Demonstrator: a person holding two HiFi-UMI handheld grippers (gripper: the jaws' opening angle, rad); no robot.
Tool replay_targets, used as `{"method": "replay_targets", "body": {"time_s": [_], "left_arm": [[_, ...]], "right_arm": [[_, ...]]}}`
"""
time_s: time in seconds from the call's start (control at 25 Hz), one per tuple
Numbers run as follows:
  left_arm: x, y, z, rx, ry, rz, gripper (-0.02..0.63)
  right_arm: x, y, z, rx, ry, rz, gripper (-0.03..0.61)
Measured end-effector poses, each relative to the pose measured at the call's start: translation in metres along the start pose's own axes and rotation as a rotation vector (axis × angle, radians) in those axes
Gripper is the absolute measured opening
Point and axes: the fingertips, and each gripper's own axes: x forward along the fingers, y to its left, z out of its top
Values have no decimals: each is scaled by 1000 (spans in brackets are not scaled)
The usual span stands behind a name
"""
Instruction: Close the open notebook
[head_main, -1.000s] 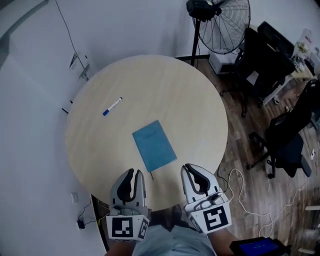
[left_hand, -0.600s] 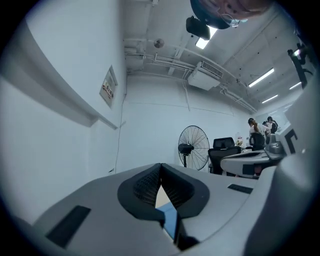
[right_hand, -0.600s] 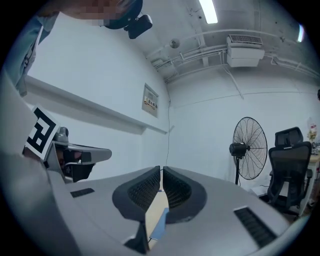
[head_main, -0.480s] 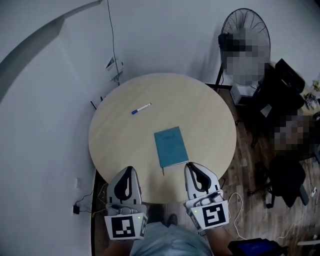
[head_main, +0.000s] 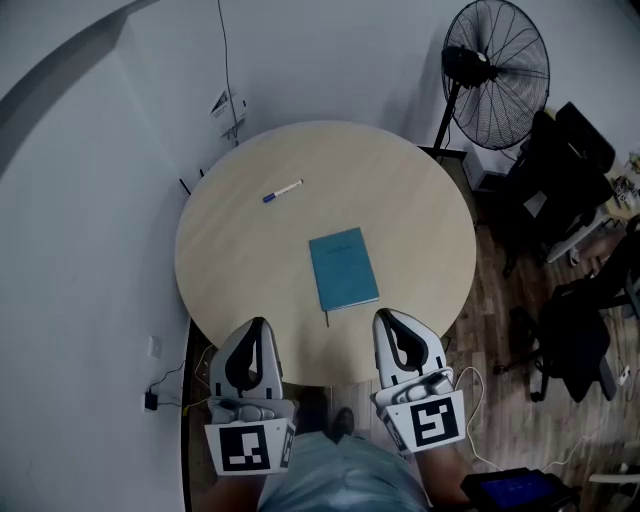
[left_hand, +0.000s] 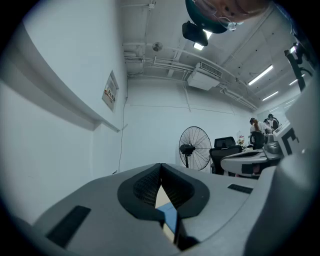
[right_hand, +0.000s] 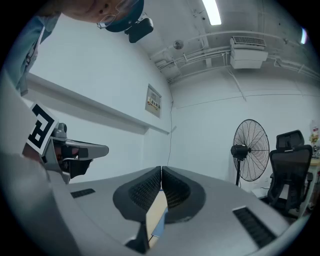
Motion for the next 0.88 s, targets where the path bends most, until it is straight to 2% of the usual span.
{"method": "replay_targets", "body": {"time_s": [0.88], "left_arm": [[13,-19,-9,26,20,-27,18]], "right_arm": [[-2,-15,-13,18,14,-13,46]]}}
